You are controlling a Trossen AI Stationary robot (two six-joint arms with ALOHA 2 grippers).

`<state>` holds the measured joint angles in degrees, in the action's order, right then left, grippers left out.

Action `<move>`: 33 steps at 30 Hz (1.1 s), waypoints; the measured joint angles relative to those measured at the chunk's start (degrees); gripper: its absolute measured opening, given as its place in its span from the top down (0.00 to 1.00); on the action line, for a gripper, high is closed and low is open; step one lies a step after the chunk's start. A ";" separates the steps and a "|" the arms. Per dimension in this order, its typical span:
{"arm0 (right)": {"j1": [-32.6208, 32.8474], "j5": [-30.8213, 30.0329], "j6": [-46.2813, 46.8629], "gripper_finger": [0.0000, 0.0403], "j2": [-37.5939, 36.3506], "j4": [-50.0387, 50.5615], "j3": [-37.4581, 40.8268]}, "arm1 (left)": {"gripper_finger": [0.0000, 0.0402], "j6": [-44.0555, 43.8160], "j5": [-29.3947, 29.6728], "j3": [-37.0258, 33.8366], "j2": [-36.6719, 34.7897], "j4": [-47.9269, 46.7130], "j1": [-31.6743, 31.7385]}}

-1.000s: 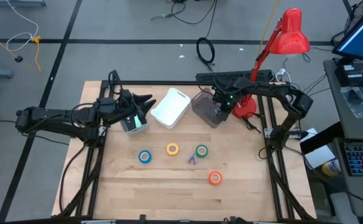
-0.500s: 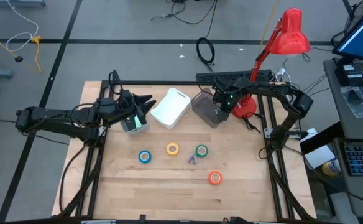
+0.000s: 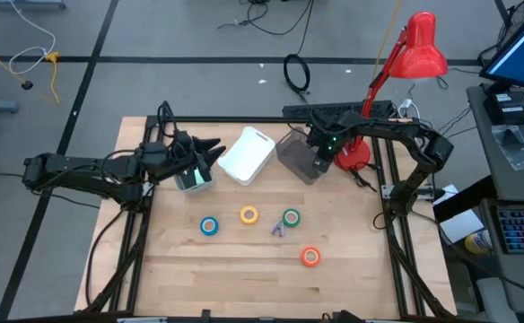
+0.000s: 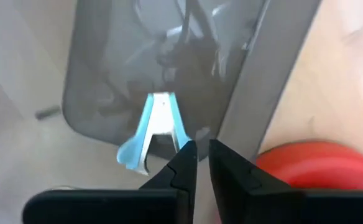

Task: Pick and place Stapler, Stapler remover, tape
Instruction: Put the purple staple remover into the black bin

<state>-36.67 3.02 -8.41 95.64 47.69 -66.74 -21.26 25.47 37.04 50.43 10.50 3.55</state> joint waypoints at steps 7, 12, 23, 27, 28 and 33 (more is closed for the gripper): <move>0.85 0.10 0.38 0.89 -7.34 -4.82 0.00 | 0.55 0.59 -2.32 0.02 0.00 -0.02 0.00; 2.84 0.86 0.37 0.90 -14.97 -7.79 0.00 | 0.55 0.18 -3.41 0.02 0.02 -0.01 -0.06; 16.76 22.26 -7.99 0.91 -25.15 -12.13 0.00 | 0.55 -3.64 -8.38 0.02 0.02 -0.01 -1.85; 24.51 21.06 -14.82 0.91 -24.57 -13.33 0.00 | 0.55 -5.99 -9.58 0.02 0.02 0.00 -2.98; 26.34 20.26 -16.64 0.91 -24.06 -13.66 0.00 | 0.55 -6.77 -9.62 0.02 0.02 0.01 -3.15; 33.62 13.48 -22.91 0.90 -20.75 -15.36 0.03 | 0.55 -7.75 -12.30 0.04 0.04 -0.09 -4.10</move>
<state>-3.04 16.50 -31.32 74.89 32.33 -66.71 -29.01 13.17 37.08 50.48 10.41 -0.55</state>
